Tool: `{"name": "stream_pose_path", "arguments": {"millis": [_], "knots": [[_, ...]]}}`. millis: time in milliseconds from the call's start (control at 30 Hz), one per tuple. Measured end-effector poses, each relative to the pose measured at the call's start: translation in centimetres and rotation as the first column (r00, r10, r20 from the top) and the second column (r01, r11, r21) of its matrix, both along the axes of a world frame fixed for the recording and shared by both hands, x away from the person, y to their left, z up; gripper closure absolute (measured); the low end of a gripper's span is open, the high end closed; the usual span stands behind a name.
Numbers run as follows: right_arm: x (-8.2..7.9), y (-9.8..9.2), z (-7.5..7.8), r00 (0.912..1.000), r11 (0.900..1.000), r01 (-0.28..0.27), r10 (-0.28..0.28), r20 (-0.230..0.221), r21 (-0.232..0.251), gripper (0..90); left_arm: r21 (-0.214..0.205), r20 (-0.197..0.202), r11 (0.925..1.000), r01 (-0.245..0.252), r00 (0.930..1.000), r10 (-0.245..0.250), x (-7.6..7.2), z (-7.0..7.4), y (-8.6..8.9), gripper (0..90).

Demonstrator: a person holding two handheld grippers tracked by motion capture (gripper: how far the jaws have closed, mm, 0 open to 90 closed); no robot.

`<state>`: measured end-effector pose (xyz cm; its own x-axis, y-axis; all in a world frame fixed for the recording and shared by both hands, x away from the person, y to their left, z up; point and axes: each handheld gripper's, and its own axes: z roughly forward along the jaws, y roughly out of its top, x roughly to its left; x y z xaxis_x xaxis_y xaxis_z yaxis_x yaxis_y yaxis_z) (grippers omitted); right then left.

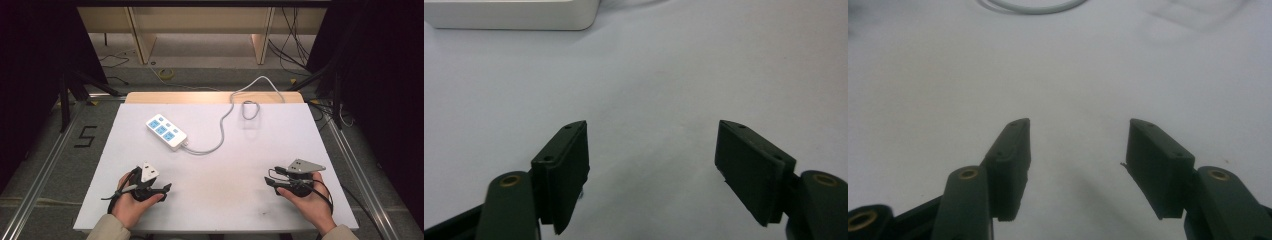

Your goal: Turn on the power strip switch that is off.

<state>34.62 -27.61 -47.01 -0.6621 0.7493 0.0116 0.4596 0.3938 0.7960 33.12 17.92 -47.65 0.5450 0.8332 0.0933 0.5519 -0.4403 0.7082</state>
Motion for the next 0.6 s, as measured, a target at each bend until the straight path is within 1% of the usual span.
{"name": "stream_pose_path", "arguments": {"millis": [33,100,133,167,200,233,267,300,333,400,433,600], "knots": [[0.00,-0.02,0.00,1.0000,1.0000,-0.002,0.002,0.000,-0.001,44.0,0.002,0.001,1.0000,-0.008,1.0000,0.008,0.02,0.05,0.05,31.6],[-0.01,-0.03,0.00,1.0000,1.0000,-0.002,0.002,0.001,-0.001,43.8,0.003,0.019,0.9997,-0.024,0.9995,0.024,0.01,0.21,0.22,38.4],[-0.03,-0.03,0.02,1.0000,1.0000,-0.002,0.002,0.001,-0.001,43.8,0.009,0.025,0.9994,-0.033,0.9992,0.032,-0.03,0.36,0.36,43.7],[-0.07,-0.03,0.05,1.0000,1.0000,0.000,0.000,0.002,0.000,43.8,0.010,0.029,0.9992,-0.039,0.9988,0.038,-0.06,0.47,0.48,50.9],[-0.10,-0.03,0.07,1.0000,1.0000,0.000,0.000,0.003,0.000,43.8,0.030,0.026,0.9986,-0.043,0.9988,0.042,-0.10,0.57,0.62,60.1],[-0.13,-0.02,0.08,1.0000,1.0000,-0.001,0.001,0.002,-0.001,43.8,0.059,0.024,0.9968,-0.053,0.9984,0.052,-0.15,0.55,0.69,68.7],[-0.15,-0.02,0.08,1.0000,1.0000,0.000,0.000,0.002,-0.003,43.8,0.084,0.015,0.9951,-0.052,0.9986,0.051,-0.21,0.50,0.71,75.1],[-0.17,-0.04,0.08,1.0000,1.0000,-0.001,0.001,0.005,-0.005,43.8,0.092,0.002,0.9949,-0.042,0.9991,0.042,-0.22,0.46,0.76,79.4],[-0.18,-0.06,0.09,1.0000,1.0000,-0.001,0.001,0.007,-0.005,43.7,0.085,-0.010,0.9954,-0.044,0.9990,0.045,-0.23,0.38,0.74,83.3],[-0.20,-0.10,0.12,1.0000,1.0000,-0.001,0.001,0.008,-0.003,43.7,0.088,-0.017,0.9952,-0.043,0.9988,0.045,-0.26,0.38,0.66,88.9],[-0.19,-0.10,0.13,1.0000,1.0000,-0.001,0.001,0.009,-0.002,43.6,0.079,-0.017,0.9958,-0.046,0.9987,0.047,-0.28,0.45,0.62,89.4],[-0.14,0.03,0.03,1.0000,1.0000,-0.005,0.005,0.001,-0.005,43.5,0.066,-0.017,0.9961,-0.059,0.9981,0.060,-0.10,0.80,0.62,89.7]]}}
